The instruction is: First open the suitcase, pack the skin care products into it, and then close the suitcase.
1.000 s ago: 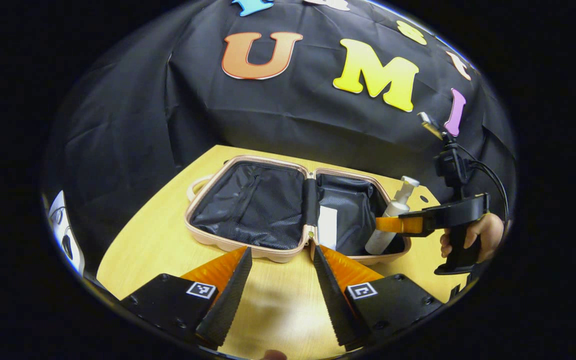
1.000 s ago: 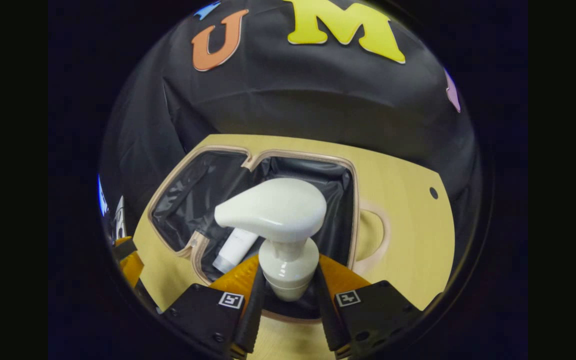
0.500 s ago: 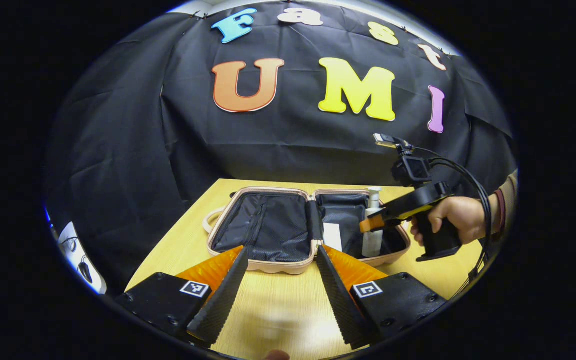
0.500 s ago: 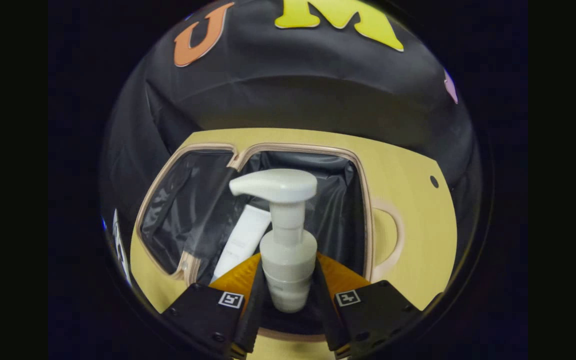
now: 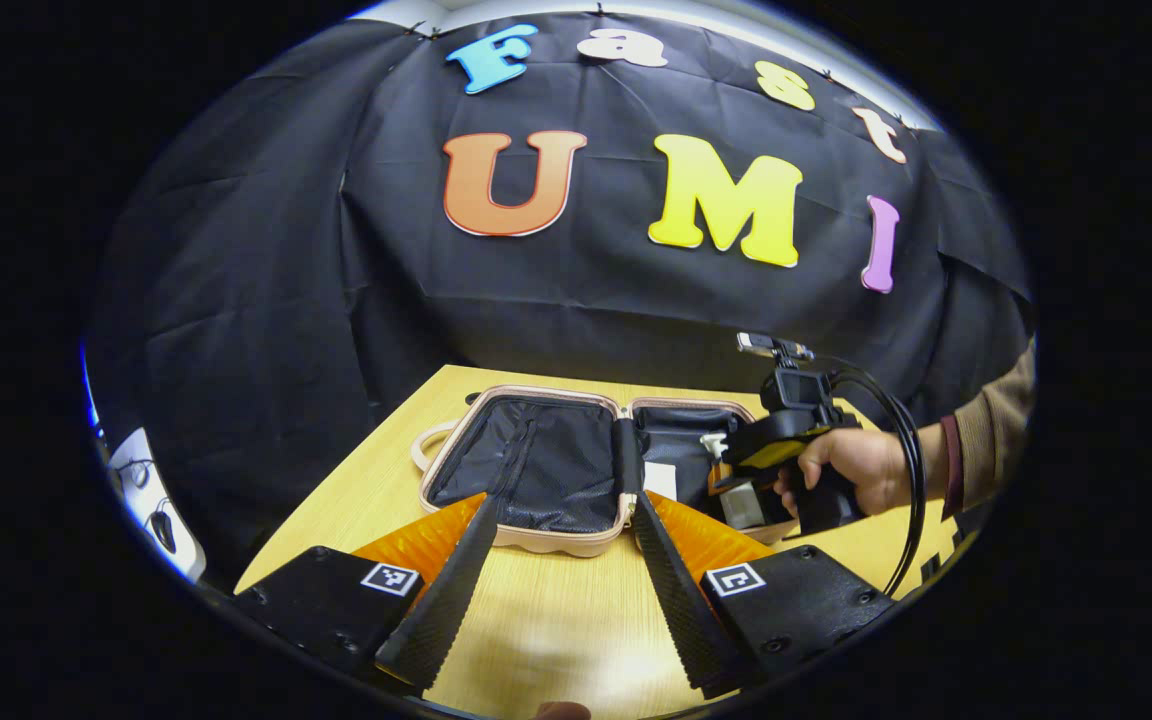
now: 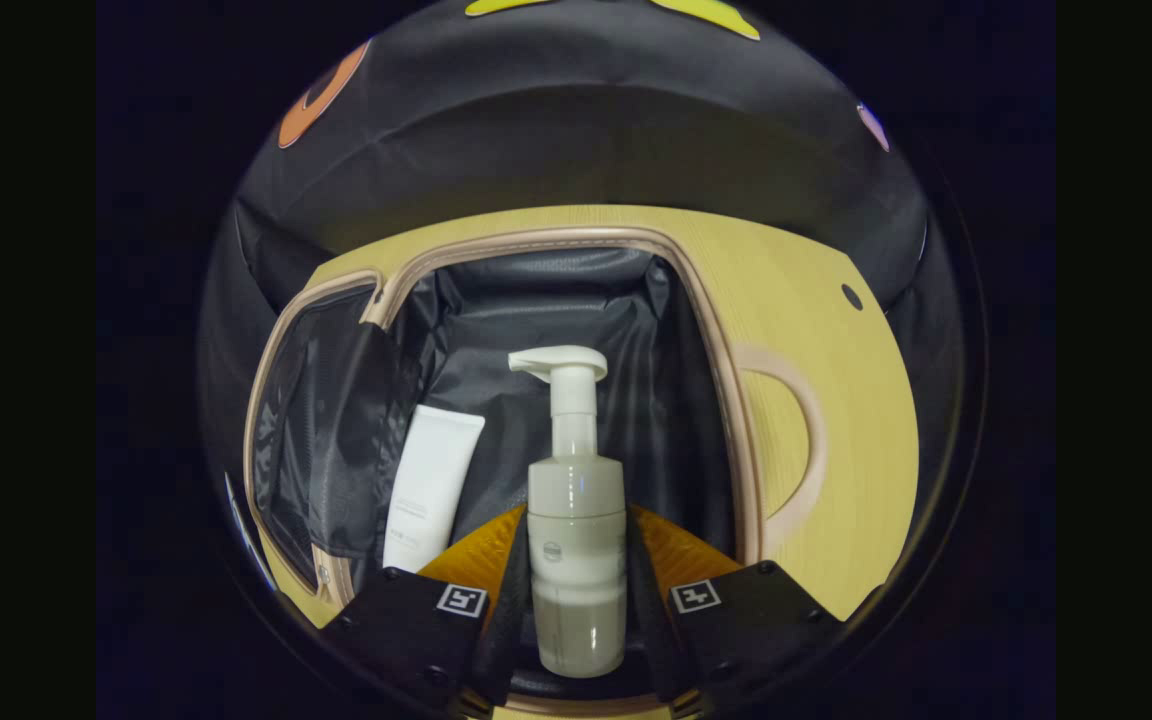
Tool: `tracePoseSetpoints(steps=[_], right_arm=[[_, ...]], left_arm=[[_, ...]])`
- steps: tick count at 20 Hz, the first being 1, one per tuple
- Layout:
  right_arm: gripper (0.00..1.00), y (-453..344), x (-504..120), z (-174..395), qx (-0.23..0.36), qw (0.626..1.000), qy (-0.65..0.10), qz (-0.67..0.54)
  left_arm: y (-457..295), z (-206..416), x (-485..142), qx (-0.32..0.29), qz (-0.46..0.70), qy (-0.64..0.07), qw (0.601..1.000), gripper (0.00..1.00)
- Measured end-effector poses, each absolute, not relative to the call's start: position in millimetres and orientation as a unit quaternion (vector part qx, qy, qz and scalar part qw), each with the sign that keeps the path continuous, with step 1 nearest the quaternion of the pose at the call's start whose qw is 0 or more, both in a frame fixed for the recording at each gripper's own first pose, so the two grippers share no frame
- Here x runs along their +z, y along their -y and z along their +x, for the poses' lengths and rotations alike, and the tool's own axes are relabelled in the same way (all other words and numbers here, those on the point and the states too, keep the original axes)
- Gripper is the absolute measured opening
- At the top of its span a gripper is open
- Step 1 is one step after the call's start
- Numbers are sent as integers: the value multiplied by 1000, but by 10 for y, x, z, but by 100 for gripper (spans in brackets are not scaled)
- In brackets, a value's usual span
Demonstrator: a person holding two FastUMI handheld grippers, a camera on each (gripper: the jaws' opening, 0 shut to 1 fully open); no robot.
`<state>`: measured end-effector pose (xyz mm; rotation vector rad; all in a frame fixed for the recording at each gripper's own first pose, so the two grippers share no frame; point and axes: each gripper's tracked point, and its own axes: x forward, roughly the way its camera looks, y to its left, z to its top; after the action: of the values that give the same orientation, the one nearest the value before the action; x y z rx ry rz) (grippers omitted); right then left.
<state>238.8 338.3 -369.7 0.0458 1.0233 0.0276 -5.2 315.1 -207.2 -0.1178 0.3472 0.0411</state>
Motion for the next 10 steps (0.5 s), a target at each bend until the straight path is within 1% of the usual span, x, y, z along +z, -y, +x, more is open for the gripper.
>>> tracePoseSetpoints(steps=[4, 5, 8, 9, 10], right_arm=[[51, -3394, -3765, 2339, 15, 867, -498, 19], [48, -3420, -3756, 2328, 20, 866, -500, 22], [55, -3473, -3718, 2273, 34, 861, -505, 39], [63, -3443, -3679, 2239, 33, 862, -504, 40], [65, -3441, -3620, 2225, 36, 864, -499, 47]], left_arm=[[-3237, 43, -1978, 25, -80, -172, 981, 89], [-3267, 66, -1919, 22, -80, -169, 982, 89], [-3475, 191, -1764, 30, -63, -153, 986, 88], [-3541, 217, -1723, 34, -62, -147, 987, 88], [-3616, 243, -1687, 40, -64, -143, 987, 88]])
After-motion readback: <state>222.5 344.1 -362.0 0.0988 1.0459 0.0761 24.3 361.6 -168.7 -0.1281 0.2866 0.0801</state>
